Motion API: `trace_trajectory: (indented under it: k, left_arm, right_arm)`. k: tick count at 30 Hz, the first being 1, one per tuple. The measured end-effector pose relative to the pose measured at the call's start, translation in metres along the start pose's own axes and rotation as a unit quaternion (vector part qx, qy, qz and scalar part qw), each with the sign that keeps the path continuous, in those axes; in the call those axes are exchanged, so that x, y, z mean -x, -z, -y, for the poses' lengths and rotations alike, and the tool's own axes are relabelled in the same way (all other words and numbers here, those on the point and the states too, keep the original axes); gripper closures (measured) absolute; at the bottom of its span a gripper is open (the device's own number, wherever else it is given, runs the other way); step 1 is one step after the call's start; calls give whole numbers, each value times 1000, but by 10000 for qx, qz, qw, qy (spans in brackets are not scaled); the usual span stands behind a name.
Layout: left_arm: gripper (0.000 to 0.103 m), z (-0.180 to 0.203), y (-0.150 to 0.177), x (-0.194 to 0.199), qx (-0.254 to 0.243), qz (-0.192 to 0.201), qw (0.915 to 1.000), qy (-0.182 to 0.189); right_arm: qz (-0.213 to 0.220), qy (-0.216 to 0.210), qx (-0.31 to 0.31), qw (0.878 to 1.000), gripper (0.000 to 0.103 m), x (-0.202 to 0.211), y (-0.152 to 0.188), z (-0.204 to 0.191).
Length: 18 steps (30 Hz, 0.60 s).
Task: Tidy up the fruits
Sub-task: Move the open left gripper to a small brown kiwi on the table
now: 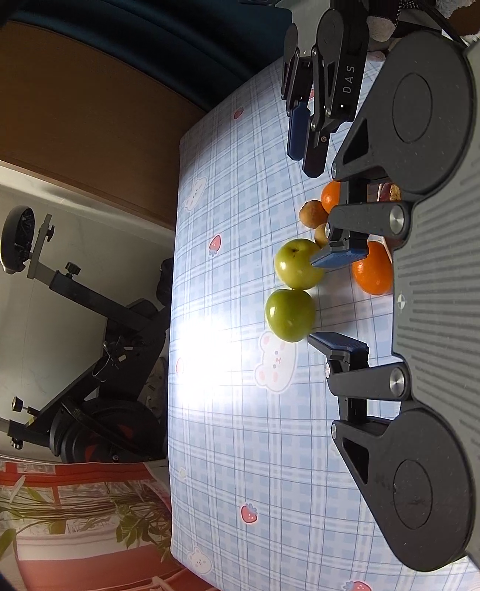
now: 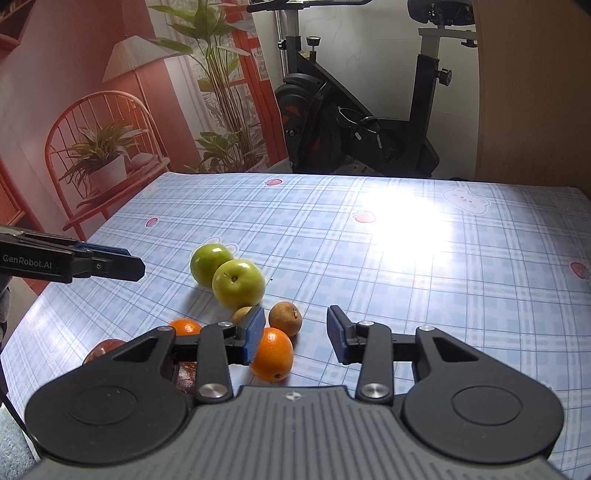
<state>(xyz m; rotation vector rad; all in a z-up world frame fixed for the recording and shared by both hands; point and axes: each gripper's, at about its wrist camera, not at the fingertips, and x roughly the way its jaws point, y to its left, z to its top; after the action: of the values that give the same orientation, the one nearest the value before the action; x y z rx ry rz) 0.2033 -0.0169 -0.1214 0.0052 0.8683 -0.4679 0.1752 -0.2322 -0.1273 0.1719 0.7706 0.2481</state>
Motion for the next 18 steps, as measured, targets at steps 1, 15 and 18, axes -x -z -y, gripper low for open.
trace_trajectory:
  k: [1,15,18]
  left_arm:
    - [64,2,-1,-4,-13,-69,10000,39]
    - [71,15,-6,-42,75,-574,9978,323]
    - [71,14,-7,-47,168,-651,9971,366]
  right_arm:
    - [-43,-2,2,10000,76,-4,-2,1]
    - [-221,-464,-530,9973,82,-39,-11,22]
    - [-252,-537,-566,9966,74,-42,-12,23]
